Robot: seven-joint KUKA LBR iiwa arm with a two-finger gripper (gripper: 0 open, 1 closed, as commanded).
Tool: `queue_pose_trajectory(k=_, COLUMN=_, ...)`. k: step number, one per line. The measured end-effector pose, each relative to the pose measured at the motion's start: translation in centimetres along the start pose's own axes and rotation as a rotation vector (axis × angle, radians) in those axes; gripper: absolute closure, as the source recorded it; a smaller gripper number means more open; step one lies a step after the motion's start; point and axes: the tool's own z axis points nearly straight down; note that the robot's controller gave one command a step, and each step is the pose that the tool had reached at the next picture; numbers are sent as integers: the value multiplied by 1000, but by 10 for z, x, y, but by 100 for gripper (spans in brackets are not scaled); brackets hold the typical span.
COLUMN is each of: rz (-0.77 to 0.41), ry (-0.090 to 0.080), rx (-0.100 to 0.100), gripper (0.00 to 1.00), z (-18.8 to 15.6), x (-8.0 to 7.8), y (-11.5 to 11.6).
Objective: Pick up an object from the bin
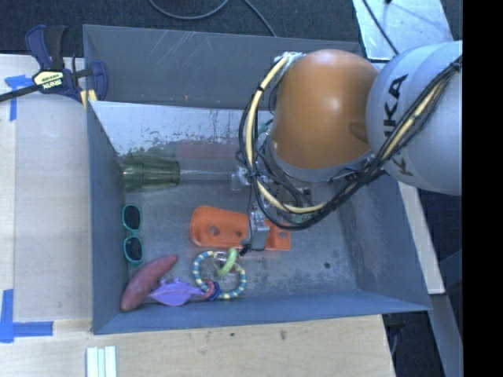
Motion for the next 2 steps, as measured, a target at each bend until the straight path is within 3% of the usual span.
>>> queue_pose_trajectory(k=1, rz=2, ry=-8, rx=-2, gripper=0, z=-5, x=-1, y=0)
queue_pose_trajectory(k=2, rz=57, ry=-14, rx=-3, gripper=0, z=16, x=-16, y=6)
